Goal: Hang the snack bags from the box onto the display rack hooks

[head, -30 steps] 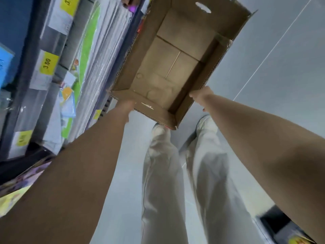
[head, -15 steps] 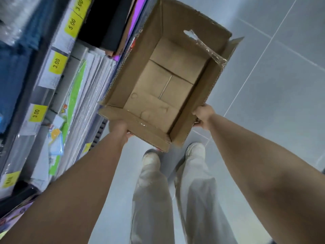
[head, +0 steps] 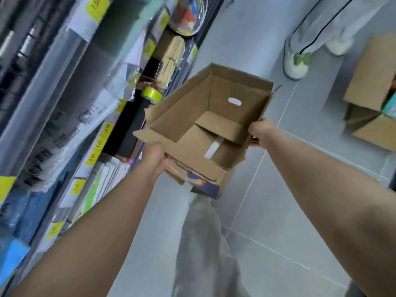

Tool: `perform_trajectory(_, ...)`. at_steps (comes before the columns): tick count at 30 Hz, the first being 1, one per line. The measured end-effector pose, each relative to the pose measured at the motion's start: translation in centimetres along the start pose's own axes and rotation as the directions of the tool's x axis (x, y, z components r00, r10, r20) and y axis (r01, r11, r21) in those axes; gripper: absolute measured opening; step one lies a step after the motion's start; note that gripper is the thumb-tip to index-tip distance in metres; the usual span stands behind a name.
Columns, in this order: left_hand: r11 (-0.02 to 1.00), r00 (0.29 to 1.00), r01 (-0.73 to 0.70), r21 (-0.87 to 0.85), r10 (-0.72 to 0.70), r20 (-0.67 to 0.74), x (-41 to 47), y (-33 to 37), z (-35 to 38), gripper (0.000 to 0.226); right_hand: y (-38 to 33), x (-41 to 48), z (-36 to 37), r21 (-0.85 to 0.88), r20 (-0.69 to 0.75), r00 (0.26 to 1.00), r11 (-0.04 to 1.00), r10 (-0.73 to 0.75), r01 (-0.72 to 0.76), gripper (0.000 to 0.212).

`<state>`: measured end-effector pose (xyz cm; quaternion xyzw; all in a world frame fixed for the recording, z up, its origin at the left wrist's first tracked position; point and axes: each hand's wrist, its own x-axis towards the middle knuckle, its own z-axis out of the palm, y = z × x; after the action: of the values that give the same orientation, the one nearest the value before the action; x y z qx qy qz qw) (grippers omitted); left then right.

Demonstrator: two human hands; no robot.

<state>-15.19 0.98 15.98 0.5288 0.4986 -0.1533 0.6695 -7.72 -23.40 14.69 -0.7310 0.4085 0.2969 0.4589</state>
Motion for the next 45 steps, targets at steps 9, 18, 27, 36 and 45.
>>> perform_trajectory(9,0.998,0.994,0.059,0.026,-0.061,0.089,7.8,11.9,13.0,0.045,-14.4,9.7,-5.3,0.037,-0.023,0.999,0.999,0.029,-0.028,0.015)
perform_trajectory(18,0.997,0.995,0.083,0.013,-0.083,0.050,18.8,18.4,24.8,0.044,-23.8,23.1,-7.2,0.084,-0.092,0.982,0.981,-0.166,0.174,0.049)
perform_trajectory(27,0.999,0.999,0.040,-0.018,-0.039,0.007,27.0,16.8,32.5,0.039,-23.6,32.0,-4.1,-0.091,0.081,0.997,0.996,0.018,-0.010,0.064)
perform_trajectory(36,0.982,0.993,0.039,-0.186,-0.018,0.114,31.1,17.0,33.9,0.035,-22.7,36.1,-2.1,0.384,0.081,0.996,0.923,-0.027,-0.006,0.054)
perform_trajectory(45,0.999,0.981,0.023,-0.025,-0.018,0.194,29.0,19.8,33.7,0.049,-25.2,35.4,-3.4,0.196,0.062,0.998,0.981,0.004,-0.016,0.049)
